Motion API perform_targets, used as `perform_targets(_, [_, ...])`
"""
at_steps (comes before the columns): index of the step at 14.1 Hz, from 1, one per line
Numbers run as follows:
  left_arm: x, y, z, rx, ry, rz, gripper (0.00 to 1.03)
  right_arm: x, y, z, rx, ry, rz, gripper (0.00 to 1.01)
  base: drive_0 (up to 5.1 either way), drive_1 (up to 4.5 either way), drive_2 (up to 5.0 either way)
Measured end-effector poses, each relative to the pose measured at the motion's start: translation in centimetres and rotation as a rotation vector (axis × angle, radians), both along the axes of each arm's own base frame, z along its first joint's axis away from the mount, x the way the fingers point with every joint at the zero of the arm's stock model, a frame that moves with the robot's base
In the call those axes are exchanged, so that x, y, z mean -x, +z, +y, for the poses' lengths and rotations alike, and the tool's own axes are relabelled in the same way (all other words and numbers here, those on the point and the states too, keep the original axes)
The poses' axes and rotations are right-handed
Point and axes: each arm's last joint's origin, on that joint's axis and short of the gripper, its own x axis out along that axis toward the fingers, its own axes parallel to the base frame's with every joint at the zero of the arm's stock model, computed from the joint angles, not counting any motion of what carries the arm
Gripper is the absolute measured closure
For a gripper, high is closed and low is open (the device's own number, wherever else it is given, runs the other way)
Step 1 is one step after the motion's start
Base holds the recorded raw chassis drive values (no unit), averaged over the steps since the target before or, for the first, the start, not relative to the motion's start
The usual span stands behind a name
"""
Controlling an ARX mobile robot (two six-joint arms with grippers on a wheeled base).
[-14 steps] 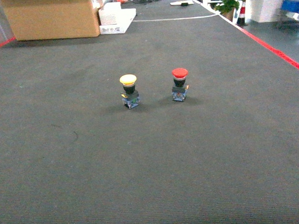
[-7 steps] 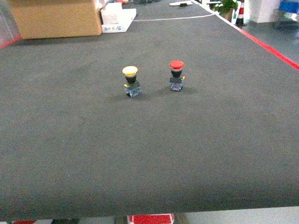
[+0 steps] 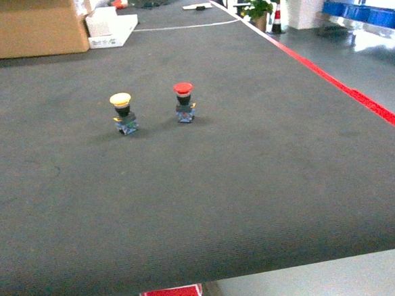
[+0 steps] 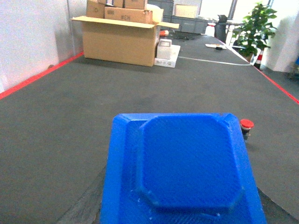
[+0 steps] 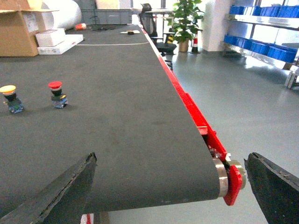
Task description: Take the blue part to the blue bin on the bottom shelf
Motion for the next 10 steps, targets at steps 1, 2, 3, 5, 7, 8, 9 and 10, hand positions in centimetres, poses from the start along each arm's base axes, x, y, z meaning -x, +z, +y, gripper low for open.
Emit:
perform_targets(1, [0.0,0.0,0.0,0.0,0.0,0.0,0.59,0.0,0.0,0.0,0.0,0.0,0.0,0.03,-1.7,-1.65,-1.7])
perform_targets(2, [0.0,0.01,0.0,0.0,0.0,-0.001,0.59,0.0,0.0,0.0,0.0,0.0,0.0,0.03,-1.8,-1.81,-1.8])
perform_targets(3, [0.0,0.01,0.0,0.001,0.0,-0.001,0.59,0.0,0.0,0.0,0.0,0.0,0.0,0.03,-1.8,-1.8,-1.8])
perform_targets(5, [0.0,0.0,0.0,0.0,0.0,0.0,0.59,0.0,0.0,0.0,0.0,0.0,0.0,0.03,-1.6,-1.57,-1.6])
perform_targets(7, [0.0,0.01,0.0,0.0,0.0,-0.001,0.59,0.0,0.0,0.0,0.0,0.0,0.0,0.03,-1.7,-1.68,-1.7])
perform_targets(8, [0.0,0.0,0.0,0.0,0.001,0.0,0.59,0.0,0.0,0.0,0.0,0.0,0.0,0.03,-1.6,-1.61,-1.6])
perform_targets(9, [0.0,0.01,0.0,0.0,0.0,-0.001,0.59,0.0,0.0,0.0,0.0,0.0,0.0,0.03,-1.5,-1.47,-1.5])
perform_targets(10, [0.0,0.0,0.0,0.0,-0.001,0.0,0.59,0.0,0.0,0.0,0.0,0.0,0.0,0.03,-1.6,-1.56,-1.6])
